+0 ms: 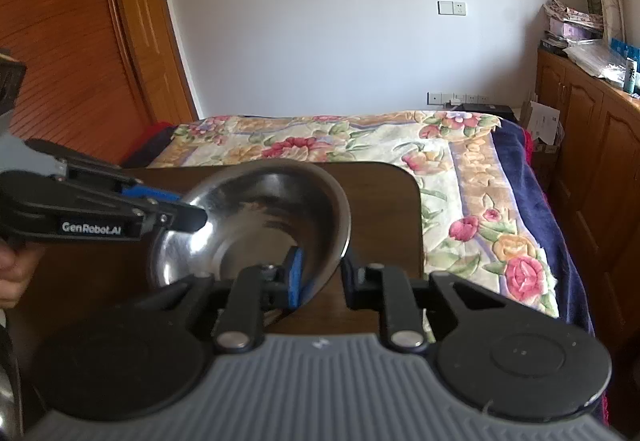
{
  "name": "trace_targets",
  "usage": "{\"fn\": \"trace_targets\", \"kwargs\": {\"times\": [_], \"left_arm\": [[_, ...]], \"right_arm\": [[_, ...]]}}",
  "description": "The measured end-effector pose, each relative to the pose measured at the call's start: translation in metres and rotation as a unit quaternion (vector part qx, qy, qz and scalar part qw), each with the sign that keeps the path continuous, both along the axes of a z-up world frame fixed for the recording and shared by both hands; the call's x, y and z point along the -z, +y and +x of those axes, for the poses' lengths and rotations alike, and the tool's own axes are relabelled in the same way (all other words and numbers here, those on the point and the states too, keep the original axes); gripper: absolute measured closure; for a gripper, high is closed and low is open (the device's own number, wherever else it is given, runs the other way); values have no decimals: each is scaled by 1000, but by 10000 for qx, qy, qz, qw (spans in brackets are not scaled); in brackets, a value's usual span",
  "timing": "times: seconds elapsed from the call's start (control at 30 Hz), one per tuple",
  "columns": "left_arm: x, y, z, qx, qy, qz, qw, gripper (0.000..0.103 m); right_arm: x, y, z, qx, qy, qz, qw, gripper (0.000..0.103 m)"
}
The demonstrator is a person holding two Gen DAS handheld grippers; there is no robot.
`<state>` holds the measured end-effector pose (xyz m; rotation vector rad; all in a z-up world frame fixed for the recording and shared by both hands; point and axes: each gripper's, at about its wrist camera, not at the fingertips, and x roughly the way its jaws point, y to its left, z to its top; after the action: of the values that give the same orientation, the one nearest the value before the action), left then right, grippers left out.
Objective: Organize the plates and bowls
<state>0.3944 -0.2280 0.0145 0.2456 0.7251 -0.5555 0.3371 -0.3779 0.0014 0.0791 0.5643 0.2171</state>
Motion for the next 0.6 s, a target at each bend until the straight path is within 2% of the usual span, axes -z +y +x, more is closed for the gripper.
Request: {"fn": "trace_targets", "kwargs": {"times": [0.13,0.3,0.6], "left_arm": [[-6,4,-4,-61,-148,-36,9999,67],[-15,13,-11,-102,-216,-143,9996,67],[-45,27,-41,-88,-539,-227,9982,67]], "right_arm": [[-3,1,-3,9,-70,-28,10000,81],[-8,5,-8,19,-196,-58,9998,87],[-32,15,-28,0,-530,-132,9985,87]]}}
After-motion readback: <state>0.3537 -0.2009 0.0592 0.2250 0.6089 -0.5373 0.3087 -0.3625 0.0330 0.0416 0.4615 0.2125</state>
